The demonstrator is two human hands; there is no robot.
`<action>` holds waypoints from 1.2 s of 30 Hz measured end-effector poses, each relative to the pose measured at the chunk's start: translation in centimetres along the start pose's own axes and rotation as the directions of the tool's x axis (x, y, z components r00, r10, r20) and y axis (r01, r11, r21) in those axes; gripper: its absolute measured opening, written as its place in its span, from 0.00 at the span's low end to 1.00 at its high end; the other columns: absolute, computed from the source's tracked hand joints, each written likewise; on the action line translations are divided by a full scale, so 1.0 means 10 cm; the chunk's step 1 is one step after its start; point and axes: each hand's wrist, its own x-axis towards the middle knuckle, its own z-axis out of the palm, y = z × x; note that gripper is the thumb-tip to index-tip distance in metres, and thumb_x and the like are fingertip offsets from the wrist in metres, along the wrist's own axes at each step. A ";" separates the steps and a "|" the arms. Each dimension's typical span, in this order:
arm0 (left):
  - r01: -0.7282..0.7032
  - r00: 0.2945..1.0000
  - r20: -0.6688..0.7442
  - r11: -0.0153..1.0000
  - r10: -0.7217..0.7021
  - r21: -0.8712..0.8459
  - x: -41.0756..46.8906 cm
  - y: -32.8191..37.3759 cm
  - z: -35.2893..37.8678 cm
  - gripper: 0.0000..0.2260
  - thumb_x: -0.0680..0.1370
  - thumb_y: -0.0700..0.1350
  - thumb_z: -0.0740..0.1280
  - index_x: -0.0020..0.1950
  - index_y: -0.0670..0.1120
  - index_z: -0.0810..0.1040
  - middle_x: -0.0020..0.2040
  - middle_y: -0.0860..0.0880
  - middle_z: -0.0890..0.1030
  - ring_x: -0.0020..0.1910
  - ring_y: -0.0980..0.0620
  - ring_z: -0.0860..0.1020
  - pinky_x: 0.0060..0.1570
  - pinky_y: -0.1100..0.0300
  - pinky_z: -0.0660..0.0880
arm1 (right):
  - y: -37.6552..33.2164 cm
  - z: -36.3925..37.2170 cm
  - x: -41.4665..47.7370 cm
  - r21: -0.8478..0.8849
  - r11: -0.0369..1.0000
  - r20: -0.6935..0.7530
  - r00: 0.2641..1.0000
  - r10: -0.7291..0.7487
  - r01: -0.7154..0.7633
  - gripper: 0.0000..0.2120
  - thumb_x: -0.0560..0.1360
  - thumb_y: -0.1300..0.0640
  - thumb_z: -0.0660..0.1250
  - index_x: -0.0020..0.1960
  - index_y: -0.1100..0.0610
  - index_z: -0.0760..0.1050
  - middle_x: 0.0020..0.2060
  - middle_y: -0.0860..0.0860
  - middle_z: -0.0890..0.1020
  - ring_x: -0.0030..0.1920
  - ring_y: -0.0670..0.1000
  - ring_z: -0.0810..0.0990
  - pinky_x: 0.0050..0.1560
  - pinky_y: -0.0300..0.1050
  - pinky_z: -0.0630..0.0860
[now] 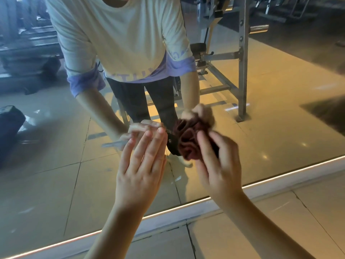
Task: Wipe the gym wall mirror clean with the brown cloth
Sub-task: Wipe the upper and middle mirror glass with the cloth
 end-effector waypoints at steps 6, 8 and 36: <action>0.029 0.999 0.026 1.000 -0.029 0.003 0.01 0.04 0.00 0.37 0.77 0.44 0.73 0.80 0.39 0.57 0.78 0.44 0.59 0.76 0.46 0.60 0.77 0.49 0.56 | 0.18 -0.11 0.09 0.080 0.898 -0.189 0.878 0.439 -0.432 0.19 0.78 0.63 0.61 0.67 0.69 0.72 0.60 0.64 0.73 0.59 0.59 0.73 0.63 0.37 0.68; 0.047 0.999 0.026 0.999 -0.047 0.009 0.02 0.07 0.01 0.38 0.77 0.44 0.73 0.80 0.39 0.57 0.77 0.43 0.58 0.75 0.45 0.59 0.78 0.50 0.54 | 0.04 -0.03 0.01 0.060 0.895 -0.149 0.883 0.446 -0.442 0.21 0.78 0.62 0.61 0.69 0.68 0.68 0.63 0.61 0.69 0.60 0.60 0.72 0.62 0.38 0.69; -0.003 1.000 -0.019 0.999 0.003 -0.045 0.03 0.13 0.14 0.38 0.77 0.42 0.73 0.81 0.41 0.55 0.77 0.45 0.59 0.77 0.46 0.59 0.78 0.50 0.54 | 0.35 -0.10 0.09 0.284 0.583 -0.080 0.587 0.805 -0.761 0.30 0.78 0.46 0.53 0.75 0.62 0.64 0.64 0.62 0.69 0.62 0.59 0.72 0.54 0.34 0.68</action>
